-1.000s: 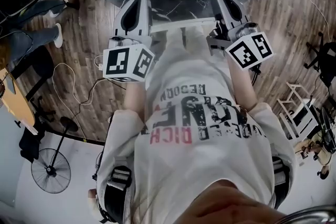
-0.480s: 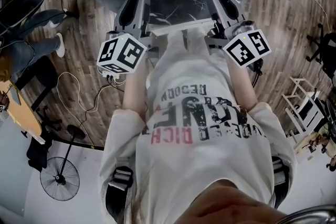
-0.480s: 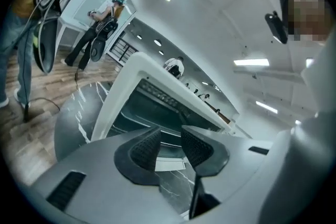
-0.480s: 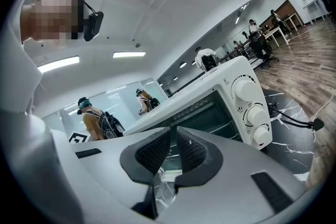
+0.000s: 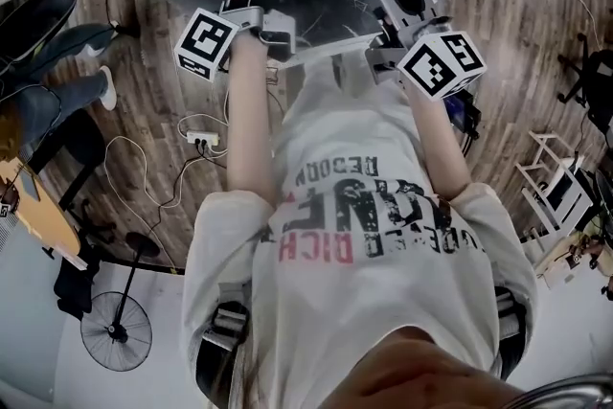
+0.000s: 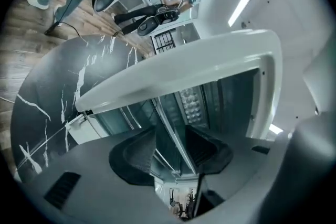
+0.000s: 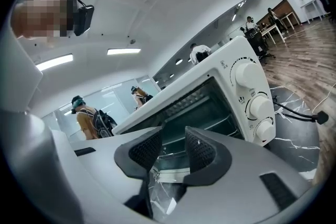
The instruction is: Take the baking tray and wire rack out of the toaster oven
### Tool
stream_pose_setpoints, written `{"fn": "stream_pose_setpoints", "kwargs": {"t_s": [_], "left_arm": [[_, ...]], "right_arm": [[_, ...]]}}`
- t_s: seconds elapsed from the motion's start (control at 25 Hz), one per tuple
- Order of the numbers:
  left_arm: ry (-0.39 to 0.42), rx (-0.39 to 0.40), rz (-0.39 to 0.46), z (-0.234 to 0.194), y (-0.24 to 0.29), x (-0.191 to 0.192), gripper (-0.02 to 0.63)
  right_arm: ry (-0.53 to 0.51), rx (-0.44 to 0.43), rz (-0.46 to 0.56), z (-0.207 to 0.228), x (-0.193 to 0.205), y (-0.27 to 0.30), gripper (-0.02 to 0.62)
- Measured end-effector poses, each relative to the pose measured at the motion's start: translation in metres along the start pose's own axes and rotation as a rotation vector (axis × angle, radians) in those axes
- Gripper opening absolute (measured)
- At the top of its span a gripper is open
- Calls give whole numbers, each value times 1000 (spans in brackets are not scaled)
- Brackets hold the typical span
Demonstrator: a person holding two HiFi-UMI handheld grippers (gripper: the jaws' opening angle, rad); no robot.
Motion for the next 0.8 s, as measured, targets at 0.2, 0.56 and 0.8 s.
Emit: {"fn": "stream_pose_setpoints", "kwargs": {"t_s": [0.2,0.56,0.8], "left_arm": [[-7,-23,48,-7,14,-15,103],[-23,-20,61,-4,-1,-10,64],[5,-22,12,-4,-25,11,63]], "right_arm": [[18,32,-31,8,10,2,107],[151,93,-37,20,21,1,129],[313,135,-44,38,33,5,201]]}}
Point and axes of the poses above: the fingertips, and each gripper's own axes: y forward along the fingers, z to its right, x out of its underside, the point moved 4 cm from there along -y, backward along the fingers, and after that the axes turned 3 degrees about -z, right-handed, at the moved point
